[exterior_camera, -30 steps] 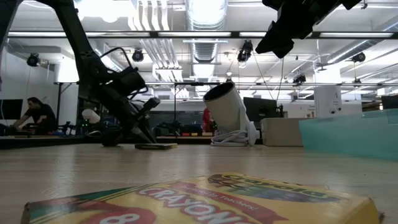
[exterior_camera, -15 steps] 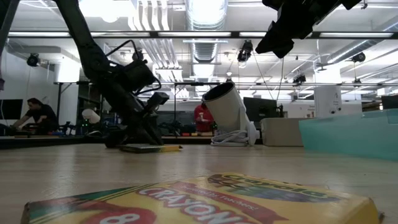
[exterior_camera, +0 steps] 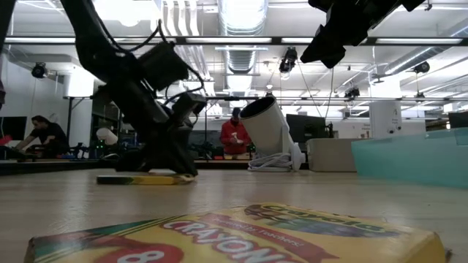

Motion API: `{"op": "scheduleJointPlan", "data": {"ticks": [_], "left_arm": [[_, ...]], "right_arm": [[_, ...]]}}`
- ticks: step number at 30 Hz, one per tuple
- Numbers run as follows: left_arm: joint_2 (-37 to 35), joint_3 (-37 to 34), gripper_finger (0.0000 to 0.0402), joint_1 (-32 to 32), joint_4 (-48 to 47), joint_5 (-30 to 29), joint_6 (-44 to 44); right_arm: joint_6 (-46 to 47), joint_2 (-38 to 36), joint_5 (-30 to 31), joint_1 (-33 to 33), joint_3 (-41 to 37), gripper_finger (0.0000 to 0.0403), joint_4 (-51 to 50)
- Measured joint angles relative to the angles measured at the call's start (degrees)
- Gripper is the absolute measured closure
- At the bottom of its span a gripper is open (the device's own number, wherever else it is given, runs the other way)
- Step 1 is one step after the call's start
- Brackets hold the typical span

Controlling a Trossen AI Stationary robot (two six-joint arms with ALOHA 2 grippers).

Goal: Pick & Place School Supplies
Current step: Put the crayon box into the green bin

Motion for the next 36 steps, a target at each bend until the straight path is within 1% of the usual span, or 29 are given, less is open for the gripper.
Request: {"op": "scheduleJointPlan", "data": {"ticks": [5, 7, 10, 13, 16, 19, 22, 27, 32, 36], "left_arm": [[0.2, 2.3, 0.0364, -7.0, -1.0, -5.4, -0.8], [0.1, 3.9, 0.0364, -8.7, -2.6, -6.4, 0.4], [-1.1, 6.2, 0.0364, -9.7, -6.9, -6.9, 3.5], [-3.1, 8.7, 0.0364, -9.9, -11.2, -8.8, 6.7], [-5.4, 10.5, 0.0364, -10.4, -15.0, -12.1, 10.6], [-8.4, 11.2, 0.0364, -11.4, -16.5, -15.4, 14.1], [-11.2, 10.3, 0.0364, -13.0, -19.7, -18.1, 14.0], [-16.1, 7.1, 0.0364, -15.4, -25.9, -21.0, 8.5], [-21.0, 2.4, 0.0364, -17.8, -23.7, -22.9, 7.5], [-25.1, -1.9, 0.0364, -20.1, -19.8, -27.0, 7.9]], "right_arm": [[0.0, 0.0, 0.0, 0.0, 0.0, 0.0335, 0.0], [-0.1, 0.0, 0.0, 0.0, 0.0, 0.0335, 0.0], [0.0, 0.0, 0.0, 0.0, 0.0, 0.0335, 0.0], [-0.1, 0.0, 0.0, 0.0, 0.0, 0.0335, 0.0], [0.0, 0.0, 0.0, 0.0, 0.0, 0.0335, 0.0], [-0.1, 0.0, 0.0, 0.0, 0.0, 0.0335, 0.0], [-0.1, 0.0, 0.0, 0.0, 0.0, 0.0335, 0.0], [-0.1, 0.0, 0.0, 0.0, 0.0, 0.0335, 0.0], [-0.1, 0.0, 0.0, 0.0, 0.0, 0.0335, 0.0], [-0.1, 0.0, 0.0, 0.0, 0.0, 0.0335, 0.0]]}}
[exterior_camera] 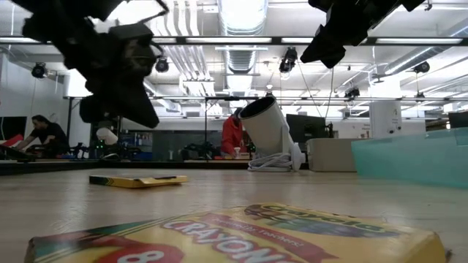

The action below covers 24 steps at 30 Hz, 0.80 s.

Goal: Pick & Place School Supplies
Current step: Put the crayon box into the green bin

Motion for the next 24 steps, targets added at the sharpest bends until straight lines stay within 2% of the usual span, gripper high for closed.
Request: {"op": "scheduleJointPlan", "data": {"ticks": [4, 7, 10, 17, 24], "left_arm": [[-3.1, -6.4, 0.0364, -2.5, 9.7, -2.1, -2.9], [-4.6, -11.4, 0.0364, -2.9, 18.2, -0.3, -3.7], [-5.5, -15.1, 0.0364, -2.8, 24.0, 1.8, -4.7], [-6.3, -17.4, 0.0364, -2.7, 25.4, 2.6, -2.6], [-6.4, -16.6, 0.0364, -2.7, 25.3, 2.6, 3.9]], "right_arm": [[0.0, 0.0, 0.0, 0.0, 0.0, 0.0335, 0.0], [0.0, 0.0, -0.6, 0.0, 0.0, 0.0335, 0.0], [-2.2, 0.0, -4.3, 0.0, 0.0, 0.0335, -0.6], [-2.6, 0.0, -5.1, 0.0, 0.0, 0.0335, -0.2], [-2.6, 0.0, -5.0, 0.0, 0.0, 0.0335, 0.4]]}}
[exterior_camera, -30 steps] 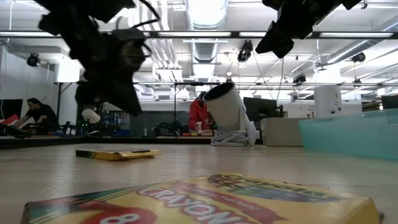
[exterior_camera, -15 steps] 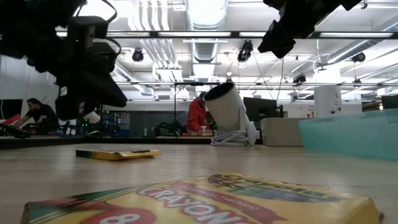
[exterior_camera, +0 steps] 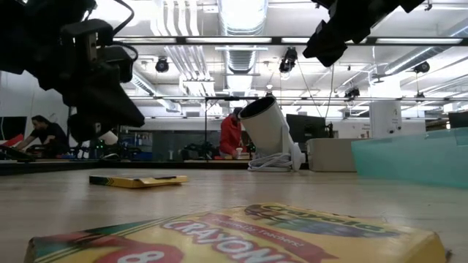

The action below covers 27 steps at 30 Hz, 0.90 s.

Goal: Pick & Place School Supplies
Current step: Put the crayon box into the green bin

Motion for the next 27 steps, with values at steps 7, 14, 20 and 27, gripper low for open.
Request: {"op": "scheduleJointPlan", "data": {"ticks": [7, 14, 20, 27], "left_arm": [[0.0, 2.1, 0.0364, 0.0, 0.9, 0.0, 11.9], [0.0, 3.0, 0.0364, 0.3, 0.0, 4.4, 13.1], [0.3, 2.8, 0.0364, 2.0, -19.0, 2.4, 6.8], [0.3, 2.8, 0.0364, 2.7, -21.7, -1.7, 6.0]], "right_arm": [[1.0, 0.0, 0.0, 0.0, 0.0, 0.0335, 0.4], [14.6, 0.0, 0.1, 0.0, 0.0, 0.0335, 11.2], [18.5, 0.0, 0.1, 0.0, 0.0, 0.0335, 14.6], [18.6, 0.0, 0.0, 0.0, 0.0, 0.0335, 14.6]]}}
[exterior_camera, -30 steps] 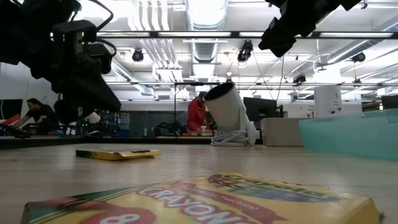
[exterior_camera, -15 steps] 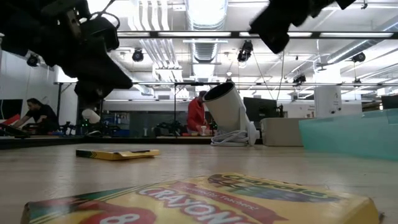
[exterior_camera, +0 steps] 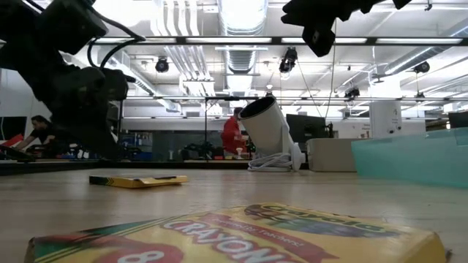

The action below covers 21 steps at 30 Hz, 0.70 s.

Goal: Pick & Place School Supplies
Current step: Put the crayon box into the green bin

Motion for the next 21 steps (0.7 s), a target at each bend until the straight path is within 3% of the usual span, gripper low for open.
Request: {"op": "scheduleJointPlan", "data": {"ticks": [12, 21], "left_arm": [[0.1, 0.0, 0.0364, 0.9, -6.2, 0.1, -2.7], [5.9, 0.2, 0.0364, 2.4, -3.8, 3.0, -4.7]], "right_arm": [[0.0, 0.0, 0.0, 0.0, 0.0, 0.0335, 0.0], [0.0, 0.0, 0.0, 0.0, 0.0, 0.0335, 0.0]]}}
